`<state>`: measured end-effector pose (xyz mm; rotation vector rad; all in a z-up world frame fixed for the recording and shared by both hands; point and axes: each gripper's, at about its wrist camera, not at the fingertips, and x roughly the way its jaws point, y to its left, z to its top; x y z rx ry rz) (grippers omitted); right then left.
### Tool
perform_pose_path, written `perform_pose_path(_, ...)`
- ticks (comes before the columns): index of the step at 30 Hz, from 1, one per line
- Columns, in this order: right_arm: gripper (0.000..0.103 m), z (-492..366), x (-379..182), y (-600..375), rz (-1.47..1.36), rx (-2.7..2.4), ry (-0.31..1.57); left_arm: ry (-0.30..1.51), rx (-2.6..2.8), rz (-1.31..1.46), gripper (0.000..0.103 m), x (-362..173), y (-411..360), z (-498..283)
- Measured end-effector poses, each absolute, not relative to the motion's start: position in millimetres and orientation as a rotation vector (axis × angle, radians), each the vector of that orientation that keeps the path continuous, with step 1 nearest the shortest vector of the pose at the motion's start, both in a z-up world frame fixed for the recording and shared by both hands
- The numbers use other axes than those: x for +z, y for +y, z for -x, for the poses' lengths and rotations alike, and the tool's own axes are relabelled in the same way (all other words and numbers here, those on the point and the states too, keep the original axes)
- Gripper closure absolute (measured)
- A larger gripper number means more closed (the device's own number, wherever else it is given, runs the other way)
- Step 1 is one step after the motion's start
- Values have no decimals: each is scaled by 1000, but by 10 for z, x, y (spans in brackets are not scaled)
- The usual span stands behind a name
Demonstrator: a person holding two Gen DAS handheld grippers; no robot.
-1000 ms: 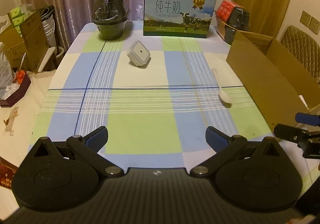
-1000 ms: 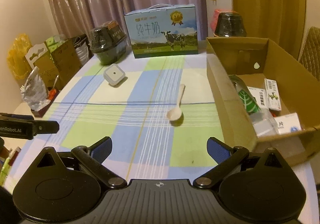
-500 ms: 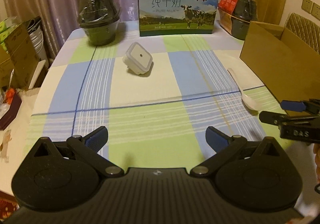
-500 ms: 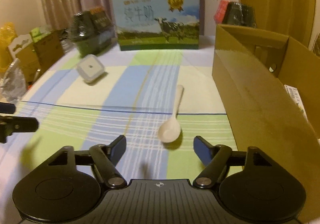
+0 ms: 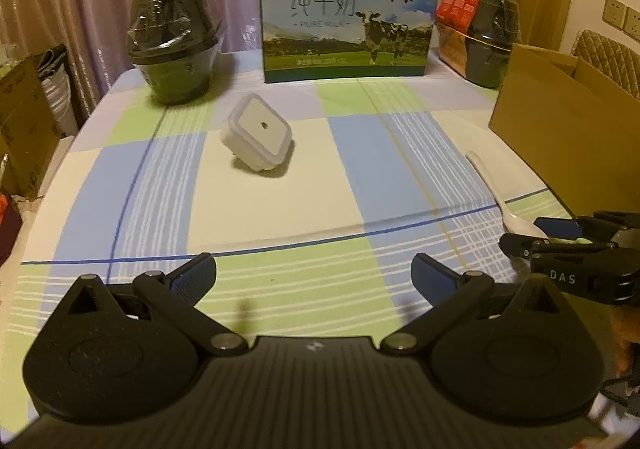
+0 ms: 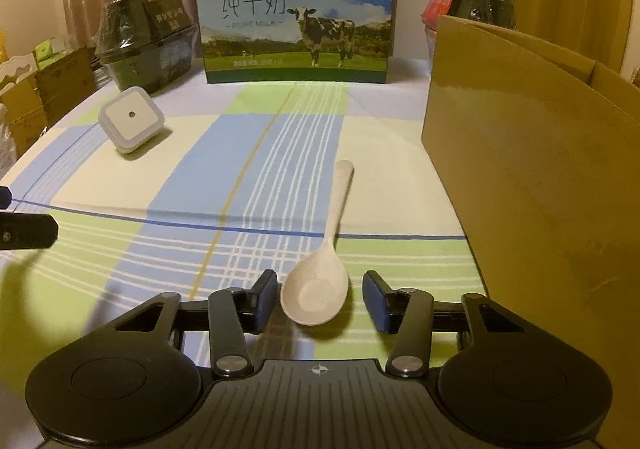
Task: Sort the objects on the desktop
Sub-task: 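Reach the right tool to the white plastic spoon and grasp it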
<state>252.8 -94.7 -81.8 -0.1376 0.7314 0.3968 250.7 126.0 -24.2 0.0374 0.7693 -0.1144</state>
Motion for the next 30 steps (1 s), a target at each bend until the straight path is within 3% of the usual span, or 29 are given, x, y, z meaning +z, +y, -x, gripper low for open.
perform_pose_path(3,64,-2508,-824,-956,139,394,720,773,-129,-40,1,-275,1242,-2549)
perform_pose_path(5,77,-2496,-818,-967,137,386,716,769,-130,-45,1,-282,1237,-2571)
perform_pose_path(11,78,-2494,-806,-946,139,380,701,754,-119,-42,1,-300,1278,-2673)
perform_pose_path(24,77,-2661,-833,-694,97,441,710,747,-108,-16,1,-326,1349,-2794)
perform_pose_path(27,74,-2655,-828,-705,65,437,711,747,-105,-9,1,-326,1362,-2802)
perform_pose_path(30,61,-2628,-820,-735,25,434,716,747,-102,-2,1,-324,1371,-2806)
